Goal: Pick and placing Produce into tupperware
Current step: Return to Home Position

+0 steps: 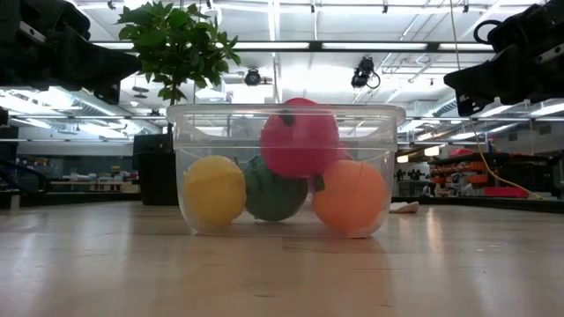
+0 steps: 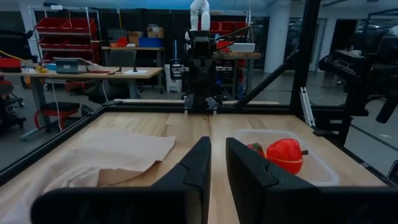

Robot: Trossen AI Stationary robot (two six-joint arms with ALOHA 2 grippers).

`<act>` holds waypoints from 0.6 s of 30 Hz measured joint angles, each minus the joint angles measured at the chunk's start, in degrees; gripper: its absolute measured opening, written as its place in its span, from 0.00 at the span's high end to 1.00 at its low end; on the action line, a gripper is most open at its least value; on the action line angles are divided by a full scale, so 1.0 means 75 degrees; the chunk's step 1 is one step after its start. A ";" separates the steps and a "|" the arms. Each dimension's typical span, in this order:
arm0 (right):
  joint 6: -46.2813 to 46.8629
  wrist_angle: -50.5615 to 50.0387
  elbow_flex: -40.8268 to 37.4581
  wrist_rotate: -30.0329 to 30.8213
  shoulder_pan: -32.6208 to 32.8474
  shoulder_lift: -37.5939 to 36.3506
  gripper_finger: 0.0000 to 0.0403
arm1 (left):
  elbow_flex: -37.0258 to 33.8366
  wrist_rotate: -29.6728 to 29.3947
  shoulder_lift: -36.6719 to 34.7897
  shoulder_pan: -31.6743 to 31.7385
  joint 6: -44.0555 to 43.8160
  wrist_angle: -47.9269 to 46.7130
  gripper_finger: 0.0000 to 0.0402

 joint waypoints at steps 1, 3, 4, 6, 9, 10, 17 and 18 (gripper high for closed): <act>0.0000 0.0001 0.0000 0.0000 0.0000 0.0000 0.96 | 0.0000 0.0000 0.0000 -0.0002 -0.0002 0.0000 0.86; 0.0000 0.0000 0.0000 0.0000 0.0000 0.0000 0.96 | 0.0000 0.0000 0.0000 0.0000 0.0003 0.0000 0.85; 0.0001 -0.0001 0.0000 0.0000 0.0000 0.0000 0.96 | 0.0000 0.0000 0.0000 -0.0001 0.0002 0.0000 0.85; 0.0001 -0.0002 0.0000 0.0000 0.0000 0.0000 0.96 | 0.0000 0.0000 0.0000 0.0000 0.0000 0.0000 0.84; 0.0000 0.0000 0.0000 0.0000 0.0000 0.0000 0.96 | 0.0000 0.0000 0.0000 0.0000 0.0000 0.0000 0.84; 0.0002 -0.0002 0.0000 0.0000 0.0000 0.0000 0.96 | 0.0000 0.0000 0.0000 0.0000 -0.0001 0.0000 0.85; 0.0002 -0.0001 0.0000 0.0000 0.0001 -0.0002 0.96 | 0.0000 0.0000 0.0000 -0.0003 0.0000 -0.0003 0.87; 0.0001 -0.0001 0.0000 -0.0002 0.0002 -0.0001 0.96 | 0.0000 0.0000 0.0000 0.0000 0.0000 -0.0003 0.87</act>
